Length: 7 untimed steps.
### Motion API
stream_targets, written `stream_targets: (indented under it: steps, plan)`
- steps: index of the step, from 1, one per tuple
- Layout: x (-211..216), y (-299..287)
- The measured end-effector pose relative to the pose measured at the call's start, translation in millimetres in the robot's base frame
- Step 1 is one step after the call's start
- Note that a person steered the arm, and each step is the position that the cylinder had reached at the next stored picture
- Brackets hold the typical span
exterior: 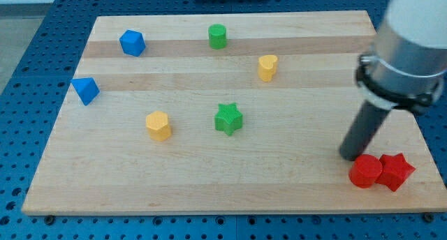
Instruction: Slide the yellow heart to the center of the board
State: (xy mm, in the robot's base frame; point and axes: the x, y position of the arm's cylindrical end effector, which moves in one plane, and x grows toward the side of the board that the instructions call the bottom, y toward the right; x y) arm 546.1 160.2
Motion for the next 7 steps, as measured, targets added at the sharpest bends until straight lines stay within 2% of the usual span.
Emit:
stream_targets:
  steps: [1,3,5,6,7]
  plan:
    - [2,-14]
    - [-115,-15]
    - [-122,-15]
    - [-174,-44]
    - [-206,-73]
